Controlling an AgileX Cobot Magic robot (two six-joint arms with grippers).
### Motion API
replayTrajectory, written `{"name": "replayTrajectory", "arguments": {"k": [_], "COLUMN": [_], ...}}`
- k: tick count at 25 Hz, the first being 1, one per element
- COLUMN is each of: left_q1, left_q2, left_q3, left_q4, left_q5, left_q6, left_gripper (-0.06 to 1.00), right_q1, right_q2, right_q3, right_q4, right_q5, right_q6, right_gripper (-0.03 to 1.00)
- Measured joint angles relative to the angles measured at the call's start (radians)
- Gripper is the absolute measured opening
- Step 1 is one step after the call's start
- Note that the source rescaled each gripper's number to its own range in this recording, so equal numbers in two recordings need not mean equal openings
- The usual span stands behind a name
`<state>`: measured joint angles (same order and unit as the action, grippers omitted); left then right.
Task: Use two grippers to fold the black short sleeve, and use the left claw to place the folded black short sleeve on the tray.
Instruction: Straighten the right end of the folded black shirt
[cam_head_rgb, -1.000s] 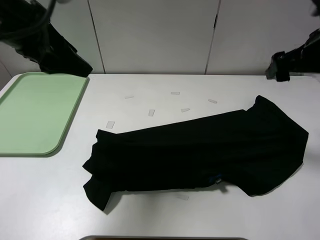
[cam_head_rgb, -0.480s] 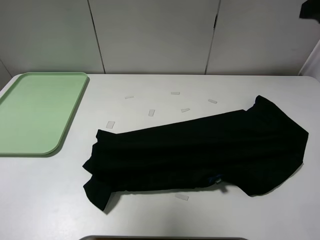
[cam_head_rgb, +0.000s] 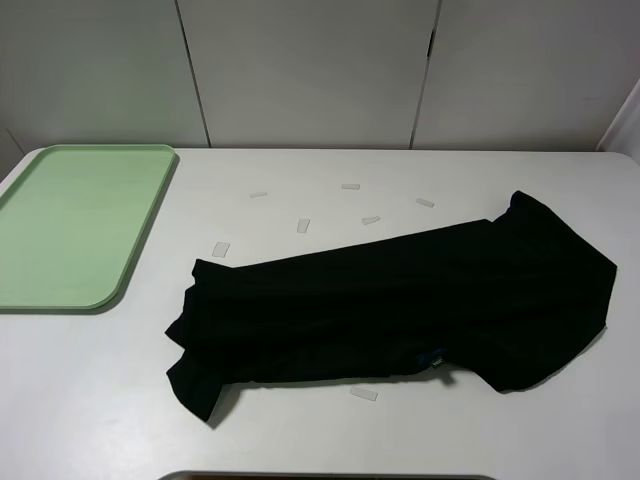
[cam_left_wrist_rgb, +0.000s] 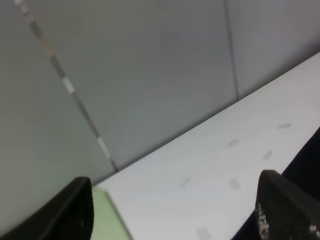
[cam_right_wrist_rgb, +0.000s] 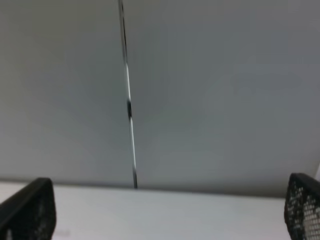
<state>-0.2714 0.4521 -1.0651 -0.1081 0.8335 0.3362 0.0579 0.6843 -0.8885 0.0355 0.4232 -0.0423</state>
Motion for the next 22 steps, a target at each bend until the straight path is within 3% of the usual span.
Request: {"name": "replayTrajectory", "arguments": {"k": [9,17,22], "left_q1": [0.000,0.000,0.000], "left_q2": [-0.293,-0.459,-0.459], "left_q3": [0.050,0.314,0.478], "left_q4": [0.032,0.030,-0.012], "left_q5": [0.151,0.279,0.266], "left_q6": [-0.113,-0.145,-0.145], "left_gripper": [0.66,0.66,0.66], "right_q1": [0.000,0.000,0.000], "right_q2": [-0.056,-0.055,-0.055], "right_q3": [0.000,0.000,0.000], "right_q4": [0.026,0.026,0.026], "right_q5": [0.013,0.016,0.023], "right_q6": [0.000,-0.037,-0.038], "right_gripper": [1.00,1.00,1.00]}}
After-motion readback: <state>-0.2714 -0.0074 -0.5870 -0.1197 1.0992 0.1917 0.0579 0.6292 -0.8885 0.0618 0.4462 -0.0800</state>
